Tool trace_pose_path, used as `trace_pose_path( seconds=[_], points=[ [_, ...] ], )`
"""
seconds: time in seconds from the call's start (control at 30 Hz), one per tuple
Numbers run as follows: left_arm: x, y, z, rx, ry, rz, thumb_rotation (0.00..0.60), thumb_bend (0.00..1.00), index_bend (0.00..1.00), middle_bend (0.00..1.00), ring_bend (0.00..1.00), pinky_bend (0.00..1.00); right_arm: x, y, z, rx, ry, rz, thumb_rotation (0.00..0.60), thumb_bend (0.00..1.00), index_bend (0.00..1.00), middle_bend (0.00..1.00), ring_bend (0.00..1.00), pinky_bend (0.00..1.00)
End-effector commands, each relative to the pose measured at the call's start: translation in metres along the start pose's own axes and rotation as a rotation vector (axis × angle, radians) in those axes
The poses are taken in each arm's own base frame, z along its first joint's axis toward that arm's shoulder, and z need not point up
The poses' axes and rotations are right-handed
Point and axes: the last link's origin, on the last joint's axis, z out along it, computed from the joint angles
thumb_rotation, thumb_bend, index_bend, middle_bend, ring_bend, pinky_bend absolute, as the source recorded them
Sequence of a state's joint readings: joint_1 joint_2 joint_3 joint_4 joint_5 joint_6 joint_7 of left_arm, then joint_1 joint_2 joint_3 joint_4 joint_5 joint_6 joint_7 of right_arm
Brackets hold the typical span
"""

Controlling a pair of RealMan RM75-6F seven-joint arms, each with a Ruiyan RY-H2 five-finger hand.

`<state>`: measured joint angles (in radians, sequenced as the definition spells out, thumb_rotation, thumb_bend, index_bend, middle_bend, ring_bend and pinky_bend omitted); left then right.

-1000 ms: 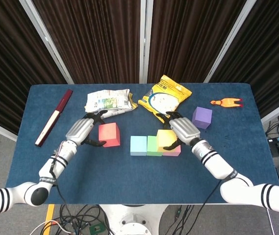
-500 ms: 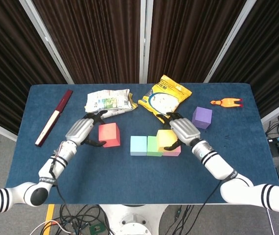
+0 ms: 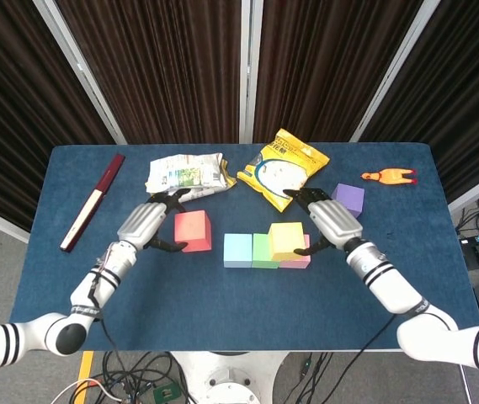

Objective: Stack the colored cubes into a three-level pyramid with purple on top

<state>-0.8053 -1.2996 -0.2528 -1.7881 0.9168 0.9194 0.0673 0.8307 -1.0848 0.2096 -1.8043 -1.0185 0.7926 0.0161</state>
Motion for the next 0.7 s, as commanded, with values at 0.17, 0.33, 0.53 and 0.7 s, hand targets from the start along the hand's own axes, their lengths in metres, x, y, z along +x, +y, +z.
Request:
trace_pose_path(
  seconds=[0.17, 0.33, 0.53, 0.7],
  points=[
    [-0.016, 0.023, 0.002, -0.042, 0.009, 0.020, 0.600, 0.22, 0.02, 0.55, 0.15, 0.08, 0.033, 0.043, -0.046, -0.072, 0.119, 0.098, 0.600, 0.00, 0.00, 0.10, 0.00, 0.00],
    [-0.034, 0.041, 0.014, -0.054, 0.022, 0.026, 0.600, 0.22, 0.02, 0.55, 0.15, 0.08, 0.042, 0.068, -0.068, -0.086, 0.185, 0.171, 0.600, 0.00, 0.00, 0.10, 0.00, 0.00],
    [-0.058, 0.063, 0.024, -0.048, 0.021, 0.040, 0.600, 0.22, 0.02, 0.55, 0.15, 0.08, 0.046, 0.084, -0.079, -0.083, 0.219, 0.196, 0.600, 0.00, 0.00, 0.09, 0.00, 0.00],
    [-0.064, 0.073, 0.032, -0.032, 0.025, 0.051, 0.600, 0.22, 0.02, 0.55, 0.15, 0.07, 0.043, 0.090, -0.081, -0.070, 0.226, 0.212, 0.600, 0.00, 0.00, 0.09, 0.00, 0.00]
  ],
)
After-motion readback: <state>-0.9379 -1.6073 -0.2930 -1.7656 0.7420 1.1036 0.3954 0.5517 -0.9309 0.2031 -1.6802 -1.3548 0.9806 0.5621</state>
